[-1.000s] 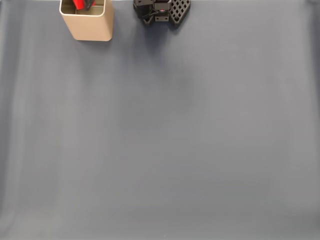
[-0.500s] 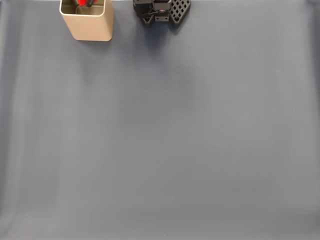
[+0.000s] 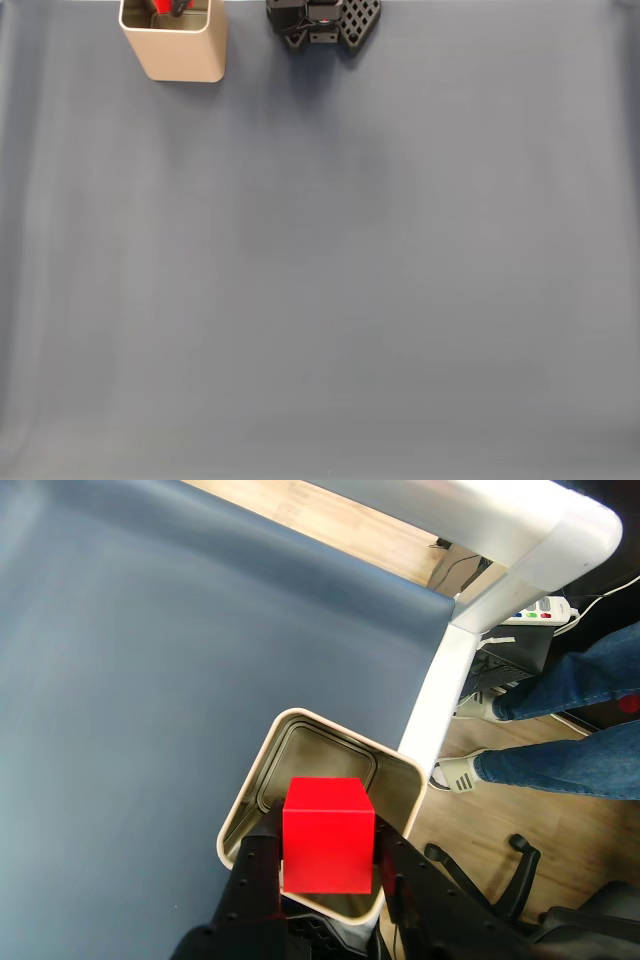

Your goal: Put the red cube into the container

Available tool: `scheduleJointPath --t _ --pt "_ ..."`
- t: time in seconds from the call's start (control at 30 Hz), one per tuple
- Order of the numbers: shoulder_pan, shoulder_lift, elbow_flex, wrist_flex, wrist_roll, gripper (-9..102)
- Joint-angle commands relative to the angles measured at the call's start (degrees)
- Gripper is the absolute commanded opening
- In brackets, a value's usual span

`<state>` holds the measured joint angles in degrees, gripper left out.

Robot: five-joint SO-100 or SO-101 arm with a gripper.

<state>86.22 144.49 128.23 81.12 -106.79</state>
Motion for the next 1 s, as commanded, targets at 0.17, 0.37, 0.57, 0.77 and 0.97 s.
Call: scheduleJointPath --t 0.17,0.37,0.57,0.77,0.97 --pt "0.18 1.58 -0.35 -3.34 2.90 25" --pt "0.35 2.90 -0.88 -3.43 3.87 37" --pt "0.35 3.69 -0.97 -3.16 2.64 44" --pt "0.09 4.31 -1.05 -3.34 3.34 50" --pt "-0.35 4.83 -1.05 -3.69 4.22 53"
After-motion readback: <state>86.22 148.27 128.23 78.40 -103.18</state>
